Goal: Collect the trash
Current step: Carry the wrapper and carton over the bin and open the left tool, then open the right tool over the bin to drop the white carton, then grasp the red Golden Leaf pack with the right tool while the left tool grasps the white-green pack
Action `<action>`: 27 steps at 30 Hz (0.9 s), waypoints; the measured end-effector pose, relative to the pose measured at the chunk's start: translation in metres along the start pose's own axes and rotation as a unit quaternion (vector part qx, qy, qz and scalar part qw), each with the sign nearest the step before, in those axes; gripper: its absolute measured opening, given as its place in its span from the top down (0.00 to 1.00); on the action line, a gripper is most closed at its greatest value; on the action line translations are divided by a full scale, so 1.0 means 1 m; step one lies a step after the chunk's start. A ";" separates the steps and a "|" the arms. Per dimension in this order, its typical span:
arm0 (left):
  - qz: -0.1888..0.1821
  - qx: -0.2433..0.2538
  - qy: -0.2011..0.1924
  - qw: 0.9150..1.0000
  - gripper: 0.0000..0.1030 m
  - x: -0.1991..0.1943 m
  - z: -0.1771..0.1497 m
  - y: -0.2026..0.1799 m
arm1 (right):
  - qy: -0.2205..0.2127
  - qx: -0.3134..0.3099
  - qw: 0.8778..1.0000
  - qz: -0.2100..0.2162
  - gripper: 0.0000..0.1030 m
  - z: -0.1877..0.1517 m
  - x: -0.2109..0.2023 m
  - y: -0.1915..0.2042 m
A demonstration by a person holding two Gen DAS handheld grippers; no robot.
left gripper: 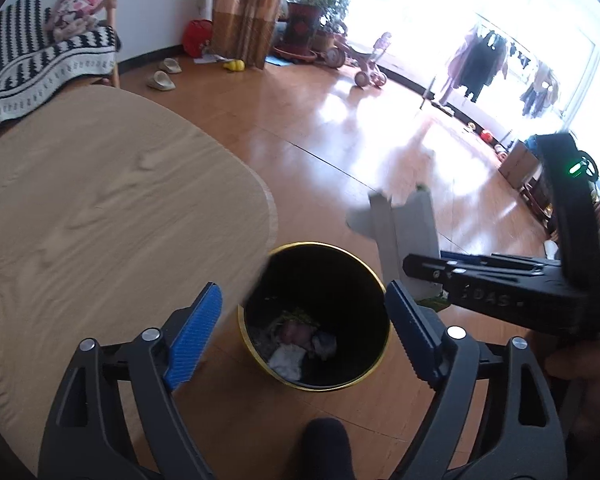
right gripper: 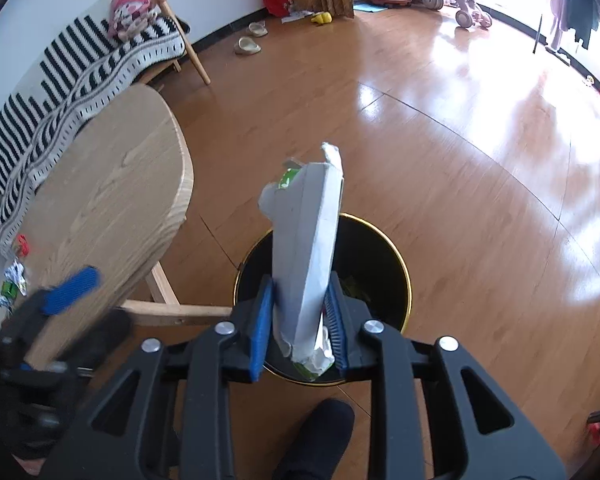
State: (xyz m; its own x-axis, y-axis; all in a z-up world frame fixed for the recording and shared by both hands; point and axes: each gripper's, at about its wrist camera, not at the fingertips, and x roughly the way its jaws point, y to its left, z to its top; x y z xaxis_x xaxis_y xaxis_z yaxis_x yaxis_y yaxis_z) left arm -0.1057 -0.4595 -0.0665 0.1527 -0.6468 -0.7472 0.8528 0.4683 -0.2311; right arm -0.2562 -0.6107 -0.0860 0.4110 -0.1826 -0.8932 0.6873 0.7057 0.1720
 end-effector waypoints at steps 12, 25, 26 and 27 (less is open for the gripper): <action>0.101 -0.064 -0.051 0.992 0.13 -0.122 -0.015 0.106 | -0.036 -0.080 0.996 0.032 0.32 0.007 -0.017 0.113; 0.309 -0.241 -0.087 0.916 0.12 -0.294 -0.127 0.321 | -0.007 -0.248 0.953 0.172 0.25 -0.056 -0.015 0.386; 0.321 -0.255 -0.083 0.908 0.12 -0.304 -0.136 0.337 | -0.002 -0.260 0.949 0.175 0.25 -0.064 -0.012 0.405; 0.327 -0.266 -0.080 0.903 0.12 -0.311 -0.143 0.348 | 0.006 -0.276 0.944 0.180 0.25 -0.076 -0.007 0.428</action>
State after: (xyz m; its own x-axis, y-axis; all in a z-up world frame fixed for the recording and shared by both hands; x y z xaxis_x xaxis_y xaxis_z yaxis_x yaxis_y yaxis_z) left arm 0.0719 -0.0091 -0.0032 0.6437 -0.1853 -0.7425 0.2000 0.9773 -0.0705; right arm -0.0102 -0.2553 -0.0378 0.5493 0.1429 -0.8233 0.0860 0.9704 0.2258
